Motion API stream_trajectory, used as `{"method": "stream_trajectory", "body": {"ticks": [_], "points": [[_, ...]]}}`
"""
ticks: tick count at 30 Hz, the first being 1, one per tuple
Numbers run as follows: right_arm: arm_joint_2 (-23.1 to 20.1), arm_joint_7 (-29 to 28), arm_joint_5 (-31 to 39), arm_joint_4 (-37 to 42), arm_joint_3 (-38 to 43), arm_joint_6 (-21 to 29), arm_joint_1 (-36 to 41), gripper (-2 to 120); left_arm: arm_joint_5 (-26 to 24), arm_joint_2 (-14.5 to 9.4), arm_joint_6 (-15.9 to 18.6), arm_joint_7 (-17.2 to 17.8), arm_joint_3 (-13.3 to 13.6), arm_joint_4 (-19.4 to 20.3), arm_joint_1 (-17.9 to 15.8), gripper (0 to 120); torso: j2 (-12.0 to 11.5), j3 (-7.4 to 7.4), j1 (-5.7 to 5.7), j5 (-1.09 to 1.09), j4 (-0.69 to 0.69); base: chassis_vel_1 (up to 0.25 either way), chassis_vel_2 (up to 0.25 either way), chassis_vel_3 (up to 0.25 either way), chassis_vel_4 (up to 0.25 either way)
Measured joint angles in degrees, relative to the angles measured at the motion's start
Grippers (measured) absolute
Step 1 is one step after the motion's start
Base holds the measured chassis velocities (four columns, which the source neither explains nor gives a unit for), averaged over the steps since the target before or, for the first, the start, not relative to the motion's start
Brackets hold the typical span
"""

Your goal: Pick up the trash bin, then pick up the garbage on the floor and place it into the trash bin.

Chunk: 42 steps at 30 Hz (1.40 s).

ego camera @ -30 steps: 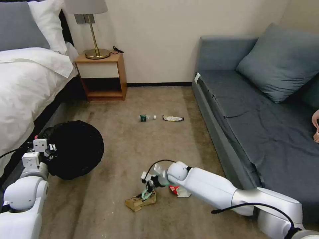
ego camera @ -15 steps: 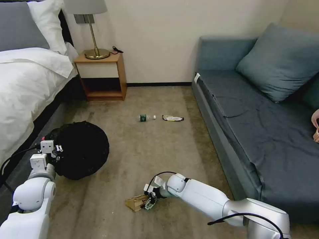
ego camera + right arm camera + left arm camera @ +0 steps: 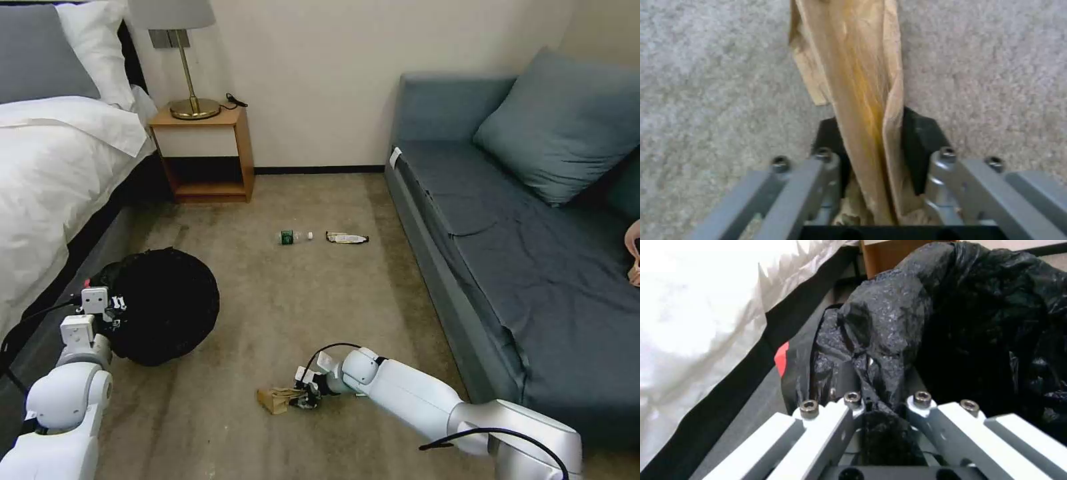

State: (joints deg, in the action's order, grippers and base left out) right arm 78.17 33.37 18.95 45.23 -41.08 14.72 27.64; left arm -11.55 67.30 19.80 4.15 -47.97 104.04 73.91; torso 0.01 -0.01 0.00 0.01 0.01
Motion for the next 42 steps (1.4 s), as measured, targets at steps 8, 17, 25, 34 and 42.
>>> {"method": "stream_trajectory", "body": {"ticks": [8,17,25,34,42], "points": [[0.3,0.16,-3.78,-1.6,3.15,-1.4,0.76,0,-0.78,-0.01,-3.09,-0.85,-0.37,-1.44,0.06,4,0.0,0.0,0.0,0.02,0.01,0.0,0.0,0.0,0.0],[1.31,-0.16,-5.73,-2.52,17.81,-3.77,-1.11,0,0.4,0.69,-3.25,-1.98,0.5,-1.36,0.28,4,-0.01,0.02,0.0,-0.03,-0.02,0.0,0.0,0.0,0.0],[4.36,-1.88,1.6,5.77,26.55,-6.42,-5.89,0,1.42,0.16,-3.74,-2.32,1.73,-3.2,-0.54,4,-0.01,0.01,0.0,-0.03,0.0,0.0,0.0,0.0,0.0],[12.36,-9.81,12.95,13.07,19.75,-7.71,-7.43,0,1.61,-0.45,-2.71,-2.43,3.02,-3.95,-2.88,4,-0.01,0.01,0.0,-0.02,0.0,0.0,0.0,0.0,0.0],[14.25,-13.73,12.75,5.29,14.21,-14.5,-6.61,0,2.3,0.13,-1.58,-2.16,3.91,-2.65,-3.42,4,-0.01,0.01,0.0,-0.02,-0.02,0.0,0.0,0.0,0.0]]}}
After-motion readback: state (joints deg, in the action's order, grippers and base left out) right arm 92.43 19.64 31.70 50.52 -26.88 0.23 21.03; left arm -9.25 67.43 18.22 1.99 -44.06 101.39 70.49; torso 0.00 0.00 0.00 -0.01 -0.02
